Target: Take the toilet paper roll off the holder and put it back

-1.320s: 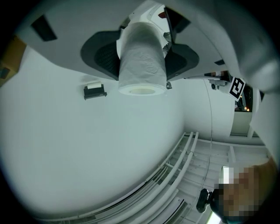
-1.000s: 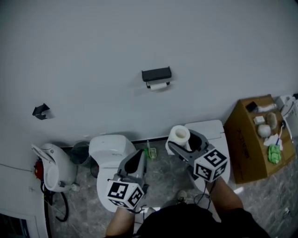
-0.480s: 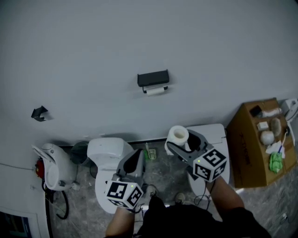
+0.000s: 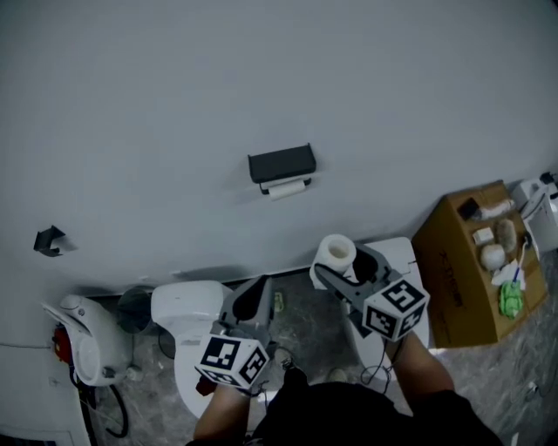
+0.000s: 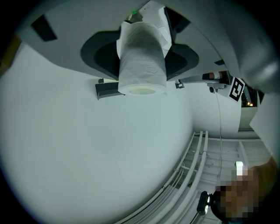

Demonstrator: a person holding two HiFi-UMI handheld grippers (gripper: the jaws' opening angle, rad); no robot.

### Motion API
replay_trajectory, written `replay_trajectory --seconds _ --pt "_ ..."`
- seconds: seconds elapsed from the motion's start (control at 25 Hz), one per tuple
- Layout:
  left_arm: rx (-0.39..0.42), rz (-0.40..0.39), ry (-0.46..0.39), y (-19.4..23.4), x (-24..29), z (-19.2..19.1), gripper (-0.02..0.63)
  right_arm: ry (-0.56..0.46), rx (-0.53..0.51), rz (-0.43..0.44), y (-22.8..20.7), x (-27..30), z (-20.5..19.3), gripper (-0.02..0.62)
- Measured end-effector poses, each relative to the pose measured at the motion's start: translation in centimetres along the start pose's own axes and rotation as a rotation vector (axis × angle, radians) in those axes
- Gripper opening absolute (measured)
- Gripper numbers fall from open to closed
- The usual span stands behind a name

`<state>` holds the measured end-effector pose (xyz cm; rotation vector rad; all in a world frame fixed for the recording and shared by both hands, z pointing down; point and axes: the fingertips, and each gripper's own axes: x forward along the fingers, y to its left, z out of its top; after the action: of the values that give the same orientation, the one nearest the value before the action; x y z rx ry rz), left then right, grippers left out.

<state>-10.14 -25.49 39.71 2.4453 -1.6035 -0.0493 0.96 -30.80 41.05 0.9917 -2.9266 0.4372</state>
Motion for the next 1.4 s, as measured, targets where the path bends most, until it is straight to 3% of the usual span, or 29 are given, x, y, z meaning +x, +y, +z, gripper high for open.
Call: replay_trajectory --seconds 0.32,0.68,1.04,1.4 --pt "0.011 -0.072 -0.024 9.0 2.0 3.0 0.003 -0.044 -0.019 -0.067 0.7 8.8 2.4 0.296" --pt "-0.017 -0.058 -0.047 16.8 1.4 4.3 0.004 -0.024 -0.052 -0.051 3.5 16.5 2.9 0.296" --pt "-0.007 0.011 -0.063 18.6 3.4 5.1 0.005 -0.039 -0.082 0.024 2.1 19.6 5.0 0.296" --pt "0.027 0.069 -0.079 18.3 9.6 7.1 0.005 -0.079 -0.114 0.054 -5.1 21.9 9.6 0.296"
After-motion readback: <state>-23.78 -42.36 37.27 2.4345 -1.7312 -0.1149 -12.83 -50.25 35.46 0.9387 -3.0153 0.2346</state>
